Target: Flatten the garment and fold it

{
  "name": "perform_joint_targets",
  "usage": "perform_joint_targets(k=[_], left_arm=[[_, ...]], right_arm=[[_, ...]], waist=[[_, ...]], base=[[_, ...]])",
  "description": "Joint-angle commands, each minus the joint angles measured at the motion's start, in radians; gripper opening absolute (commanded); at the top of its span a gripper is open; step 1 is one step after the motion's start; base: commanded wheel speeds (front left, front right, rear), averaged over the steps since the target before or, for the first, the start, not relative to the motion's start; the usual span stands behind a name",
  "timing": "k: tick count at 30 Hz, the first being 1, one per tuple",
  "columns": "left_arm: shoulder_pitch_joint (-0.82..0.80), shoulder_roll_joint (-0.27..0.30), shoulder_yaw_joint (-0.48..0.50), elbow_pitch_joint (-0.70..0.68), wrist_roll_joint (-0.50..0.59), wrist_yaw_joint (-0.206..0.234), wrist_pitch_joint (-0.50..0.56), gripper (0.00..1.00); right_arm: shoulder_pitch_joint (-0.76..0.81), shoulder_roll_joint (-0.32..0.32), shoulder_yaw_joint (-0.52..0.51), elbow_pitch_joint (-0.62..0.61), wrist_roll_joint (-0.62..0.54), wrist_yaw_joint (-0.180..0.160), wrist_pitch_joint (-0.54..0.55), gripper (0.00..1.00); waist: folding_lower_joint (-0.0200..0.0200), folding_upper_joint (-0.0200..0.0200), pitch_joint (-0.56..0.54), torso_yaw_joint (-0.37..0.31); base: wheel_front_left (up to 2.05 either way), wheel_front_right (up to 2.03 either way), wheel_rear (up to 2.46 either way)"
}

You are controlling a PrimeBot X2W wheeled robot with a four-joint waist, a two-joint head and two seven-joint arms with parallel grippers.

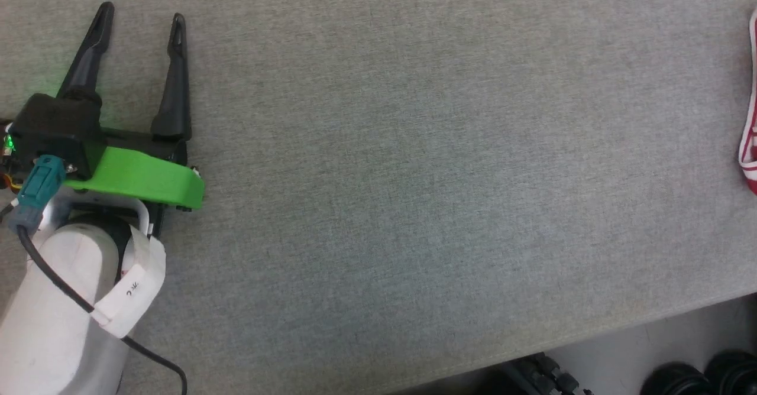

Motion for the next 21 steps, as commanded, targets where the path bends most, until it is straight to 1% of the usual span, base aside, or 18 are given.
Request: perform_joint_targets(k=[1,5,9,11,15,17,21], left_arm=[[0.030,0.006,0.003,0.028,-0.004,0.005,-0.009,1.00],[0.042,-0.020,-0.003,0.072,-0.023,0.004,-0.052,1.00],[0.072,-0.051,0.000,0.134,-0.050,0.005,-0.112,1.00],[0.095,-0.068,0.007,0.170,-0.071,0.007,-0.144,1.00],[0.138,-0.095,0.026,0.219,-0.103,0.015,-0.200,1.00],[0.159,-0.103,0.034,0.236,-0.115,0.018,-0.218,1.00],[0.196,-0.117,0.054,0.264,-0.138,0.022,-0.247,1.00]], right_arm=[[-0.026,-0.012,-0.012,0.007,-0.003,-0.002,-0.033,1.00],[-0.051,-0.025,0.027,-0.013,0.026,-0.002,-0.132,1.00],[-0.070,-0.026,0.107,-0.082,0.095,-0.002,-0.212,1.00],[-0.065,-0.021,0.169,-0.132,0.133,-0.002,-0.248,1.00],[-0.049,0.010,0.248,-0.245,0.210,-0.002,-0.329,1.00],[-0.034,0.042,0.259,-0.303,0.241,-0.002,-0.371,1.00],[0.031,0.121,0.269,-0.428,0.258,-0.002,-0.451,1.00]], waist=[[-0.0002,-0.0001,-0.032,0.006],[-0.0002,-0.0001,-0.110,0.016],[-0.0002,-0.0001,-0.219,0.025],[-0.0002,-0.0001,-0.281,0.032],[-0.0002,-0.0001,-0.385,0.052],[-0.0002,-0.0001,-0.425,0.065],[-0.0002,-0.0001,-0.498,0.095]], base=[[0.00,0.00,0.00],[0.00,0.00,0.00],[0.00,0.00,0.00],[0.00,0.00,0.00],[0.00,0.00,0.00],[0.00,0.00,0.00],[0.00,0.00,0.00]])
